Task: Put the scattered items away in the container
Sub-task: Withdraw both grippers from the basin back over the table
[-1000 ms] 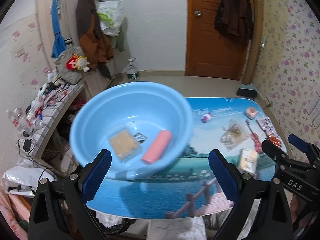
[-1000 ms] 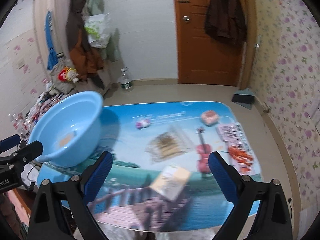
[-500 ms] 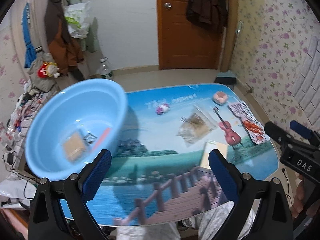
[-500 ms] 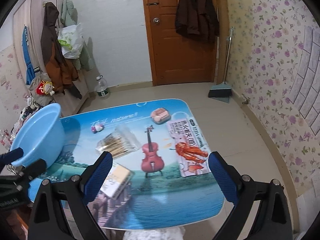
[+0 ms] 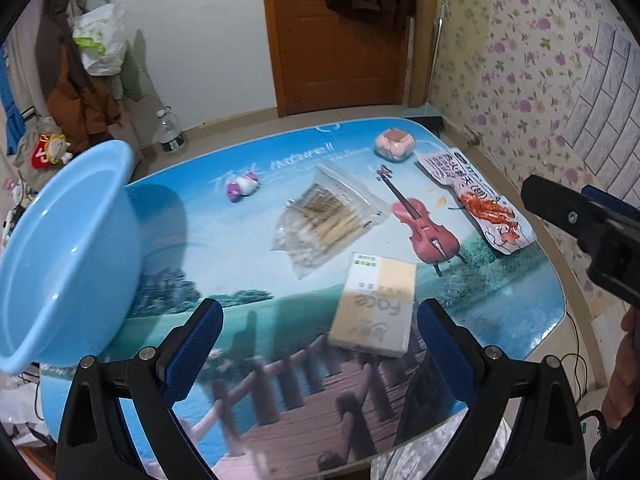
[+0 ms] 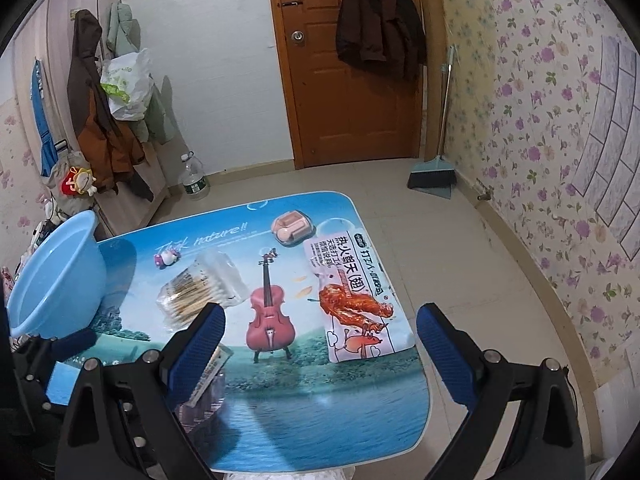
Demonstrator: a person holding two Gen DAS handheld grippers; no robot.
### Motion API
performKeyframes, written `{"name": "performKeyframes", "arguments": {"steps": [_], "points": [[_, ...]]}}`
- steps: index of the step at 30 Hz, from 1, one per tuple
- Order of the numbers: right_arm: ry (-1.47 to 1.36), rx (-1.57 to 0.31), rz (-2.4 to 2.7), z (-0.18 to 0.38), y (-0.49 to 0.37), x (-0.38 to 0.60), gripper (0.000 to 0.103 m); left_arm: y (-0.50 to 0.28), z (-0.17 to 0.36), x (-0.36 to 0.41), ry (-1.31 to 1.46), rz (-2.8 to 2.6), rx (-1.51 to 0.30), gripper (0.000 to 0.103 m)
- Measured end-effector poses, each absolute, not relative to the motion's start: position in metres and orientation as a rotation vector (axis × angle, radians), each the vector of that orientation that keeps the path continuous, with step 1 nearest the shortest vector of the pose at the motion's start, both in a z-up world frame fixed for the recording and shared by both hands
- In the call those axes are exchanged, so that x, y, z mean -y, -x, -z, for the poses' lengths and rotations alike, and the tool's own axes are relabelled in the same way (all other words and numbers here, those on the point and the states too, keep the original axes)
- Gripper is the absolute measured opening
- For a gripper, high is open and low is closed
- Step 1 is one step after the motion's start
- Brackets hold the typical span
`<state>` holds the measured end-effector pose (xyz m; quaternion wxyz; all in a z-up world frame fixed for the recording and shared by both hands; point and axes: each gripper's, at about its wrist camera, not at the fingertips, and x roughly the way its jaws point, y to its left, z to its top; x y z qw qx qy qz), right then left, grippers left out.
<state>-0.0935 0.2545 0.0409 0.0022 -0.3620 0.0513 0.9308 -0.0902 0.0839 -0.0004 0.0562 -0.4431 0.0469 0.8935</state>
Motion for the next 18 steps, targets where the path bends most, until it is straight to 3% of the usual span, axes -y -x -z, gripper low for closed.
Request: {"name": "performKeyframes", "arguments": {"steps": [18], "points": [[1.199, -0.210, -2.873, -0.014, 0.112, -0.265, 0.097, 0.114, 0.038, -0.111, 1.408, -2.633, -0.208, 0.096]]}}
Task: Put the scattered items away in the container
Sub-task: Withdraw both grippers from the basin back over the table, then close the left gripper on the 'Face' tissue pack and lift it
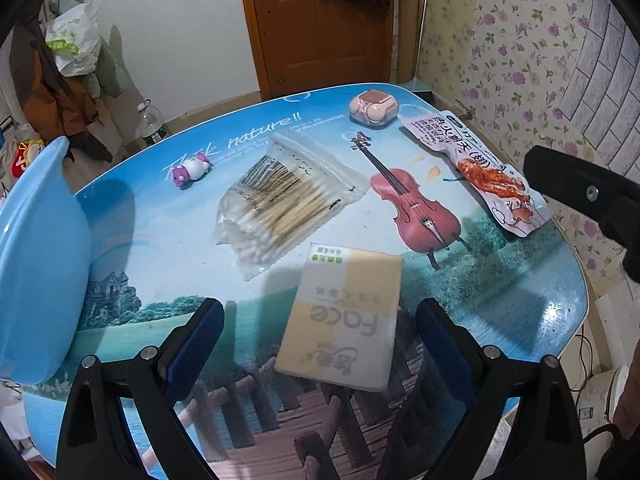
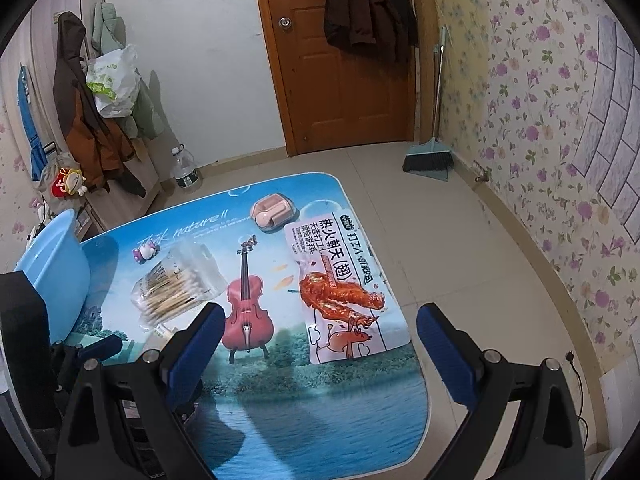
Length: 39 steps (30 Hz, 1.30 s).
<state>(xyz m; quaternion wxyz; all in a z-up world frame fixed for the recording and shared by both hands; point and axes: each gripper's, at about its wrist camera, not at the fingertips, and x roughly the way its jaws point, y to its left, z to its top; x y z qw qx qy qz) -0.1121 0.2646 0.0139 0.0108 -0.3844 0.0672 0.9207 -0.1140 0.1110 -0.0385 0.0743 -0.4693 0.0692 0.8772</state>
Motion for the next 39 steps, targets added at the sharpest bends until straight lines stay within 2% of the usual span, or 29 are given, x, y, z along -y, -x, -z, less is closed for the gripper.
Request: {"name": "performKeyframes", "arguments": {"steps": [6, 12, 14, 15, 31, 39], "points": [[1.206, -0.208, -2.877, -0.012, 0.113, -0.261, 0.097, 0.114, 0.039, -0.112, 1.399, -2.627, -0.202, 0.091], [1.208, -0.211, -2.876, -0.011, 0.113, -0.260, 0.097, 0.112, 0.037, -0.114, 1.368, -2.596, -0.176, 0.068], [1.209, -0.208, -2.877, -0.011, 0.113, -0.259, 0.097, 0.111, 0.036, -0.116, 1.358, -2.591, -0.188, 0.052], [1.208, -0.206, -2.878, -0.011, 0.112, -0.258, 0.097, 0.110, 0.034, -0.117, 1.351, -2.593, -0.201, 0.049], [1.209, -0.206, -2.881, -0.013, 0.112, -0.256, 0.097, 0.097, 0.016, -0.099, 1.287, -2.632, -0.181, 0.046], [1.222, -0.190, -2.895, -0.015, 0.116, -0.245, 0.097, 0.075, 0.009, -0.062, 1.299, -2.684, -0.112, 0.046]]}}
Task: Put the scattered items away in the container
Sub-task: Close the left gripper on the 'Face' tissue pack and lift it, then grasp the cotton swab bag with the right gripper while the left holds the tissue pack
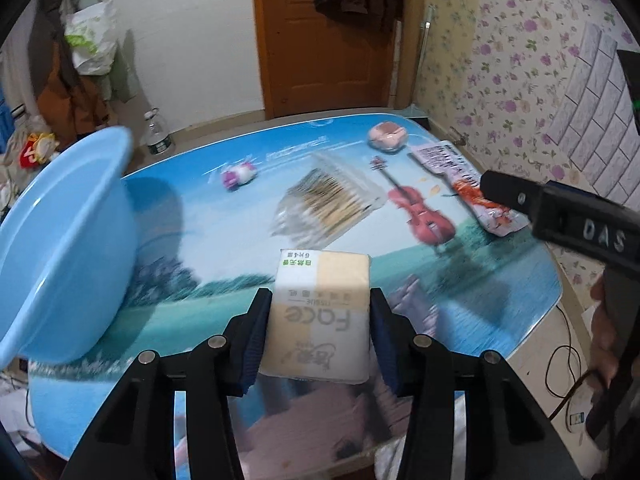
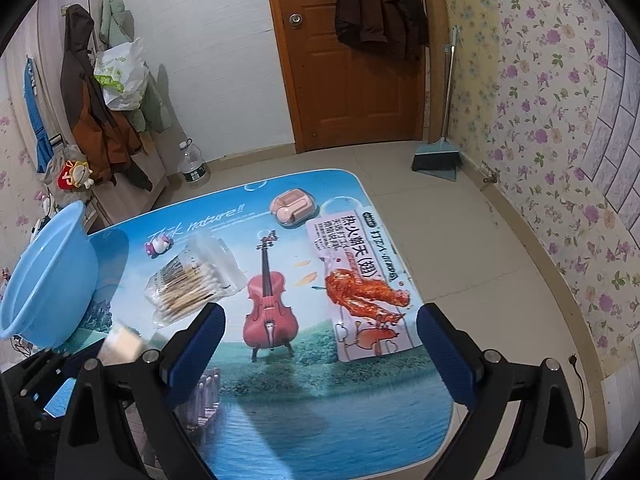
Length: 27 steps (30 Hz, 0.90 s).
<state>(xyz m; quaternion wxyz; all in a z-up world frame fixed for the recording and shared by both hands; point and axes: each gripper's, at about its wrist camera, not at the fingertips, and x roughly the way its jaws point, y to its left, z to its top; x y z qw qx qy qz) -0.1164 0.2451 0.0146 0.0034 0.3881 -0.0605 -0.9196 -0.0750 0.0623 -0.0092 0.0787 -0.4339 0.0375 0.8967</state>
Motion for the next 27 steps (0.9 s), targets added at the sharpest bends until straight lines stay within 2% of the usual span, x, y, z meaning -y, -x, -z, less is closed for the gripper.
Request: {"name": "performKeyframes", "arguments": {"steps": [5, 17, 27], "points": [[-1.216, 0.156, 2.838, -0.010, 0.123, -0.228, 0.097, 0.068, 0.010, -0.033, 1.336, -2.720, -0.059, 0.046], [-1.171, -0.065, 2.642, 0.002, 0.152, -0.165, 0.097, 0.062, 0.012, -0.005, 1.341, -2.740, 0.003, 0.046], [-1.193, -0.072, 2.533, 0.025, 0.185, -0.137, 0.097, 0.059, 0.021, 0.006, 1.367, -2.723, 0.028, 0.046]]}}
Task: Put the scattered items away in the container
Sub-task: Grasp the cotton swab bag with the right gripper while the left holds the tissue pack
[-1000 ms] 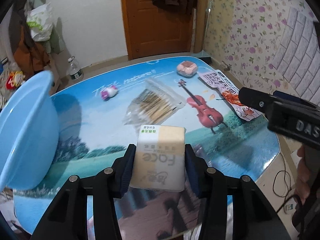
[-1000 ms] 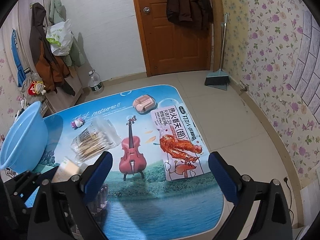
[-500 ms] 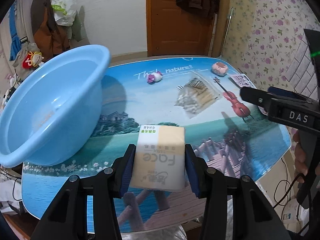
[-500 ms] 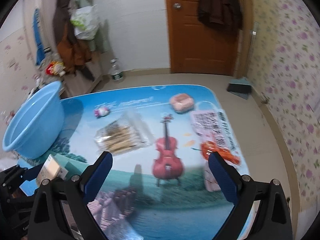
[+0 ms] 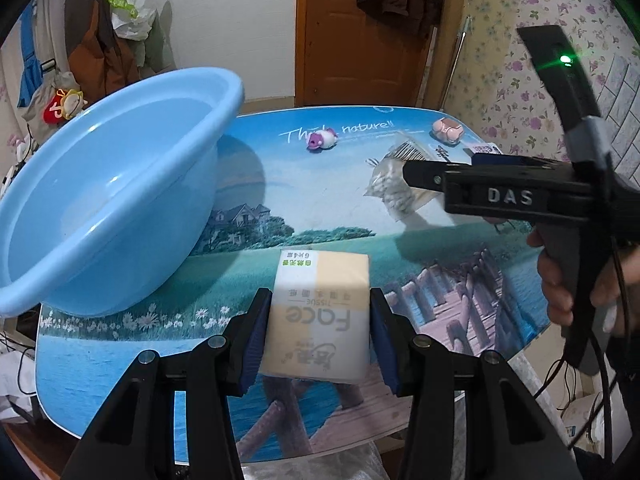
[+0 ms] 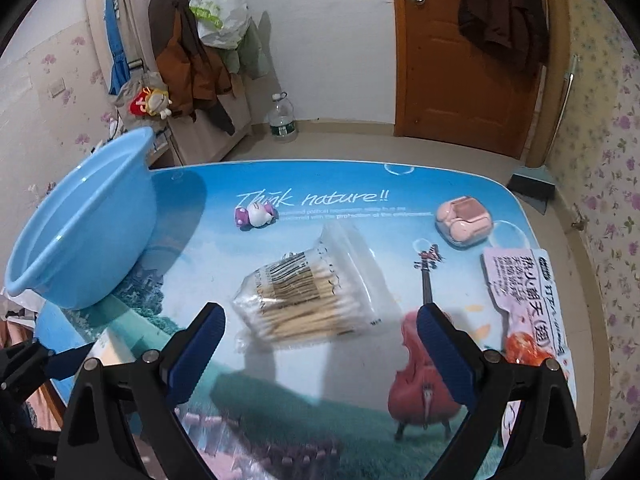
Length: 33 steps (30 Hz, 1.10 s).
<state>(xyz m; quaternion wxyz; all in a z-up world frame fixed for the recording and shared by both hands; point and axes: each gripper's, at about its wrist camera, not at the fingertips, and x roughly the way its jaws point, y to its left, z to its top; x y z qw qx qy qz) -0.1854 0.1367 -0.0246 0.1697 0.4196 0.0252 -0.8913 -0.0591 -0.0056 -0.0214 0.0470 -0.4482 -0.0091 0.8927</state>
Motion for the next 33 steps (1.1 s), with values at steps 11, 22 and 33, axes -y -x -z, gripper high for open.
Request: {"name": "performKeyframes", "arguments": {"steps": [11, 22, 33], "points": [[-1.244, -0.162, 2.499, 0.042, 0.206, -0.119, 0.097, 0.063, 0.026, 0.009, 1.367, -2.705, 0.065, 0.046], [-1.260, -0.221, 2.484, 0.052, 0.211, -0.108, 0.097, 0.063, 0.022, 0.016, 1.348, -2.716, 0.090, 0.046], [-1.220, -0.236, 2.478, 0.052, 0.207, -0.106, 0.074, 0.061, 0.021, 0.019, 1.347, -2.723, 0.100, 0.046]]}}
